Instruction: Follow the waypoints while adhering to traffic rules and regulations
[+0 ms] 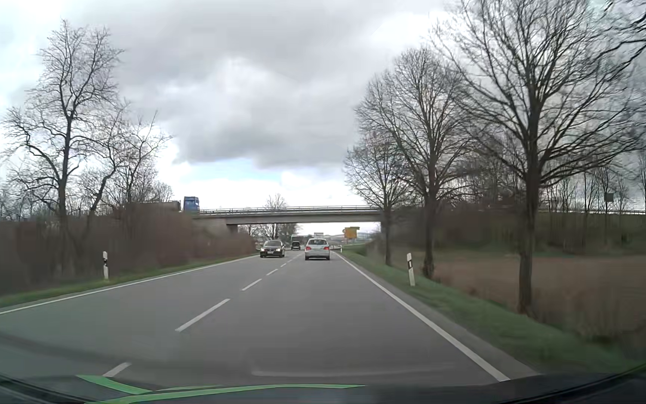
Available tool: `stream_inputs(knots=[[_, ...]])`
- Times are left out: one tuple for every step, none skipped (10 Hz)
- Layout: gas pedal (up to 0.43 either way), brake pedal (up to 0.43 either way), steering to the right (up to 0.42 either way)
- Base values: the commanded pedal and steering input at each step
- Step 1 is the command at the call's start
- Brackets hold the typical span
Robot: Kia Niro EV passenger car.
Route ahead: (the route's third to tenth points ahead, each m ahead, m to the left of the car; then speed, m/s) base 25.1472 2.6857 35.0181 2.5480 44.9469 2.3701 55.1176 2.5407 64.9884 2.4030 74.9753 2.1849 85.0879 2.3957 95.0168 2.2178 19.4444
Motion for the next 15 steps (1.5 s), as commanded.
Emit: stream_inputs(knots=[[0.150, 0.000, 0.000], [0.138, 0.000, 0.000], [0.130, 0.000, 0.000], [0.118, 0.000, 0.000], [0.087, 0.000, 0.000], [0.087, 0.000, 0.000], [0.087, 0.000, 0.000], [0.079, 0.000, 0.000], [0.079, 0.000, 0.000], [0.079, 0.000, 0.000], [0.079, 0.000, 0.000], [0.079, 0.000, 0.000], [0.079, 0.000, 0.000], [0.079, 0.000, 0.000], [0.079, 0.000, 0.000]])
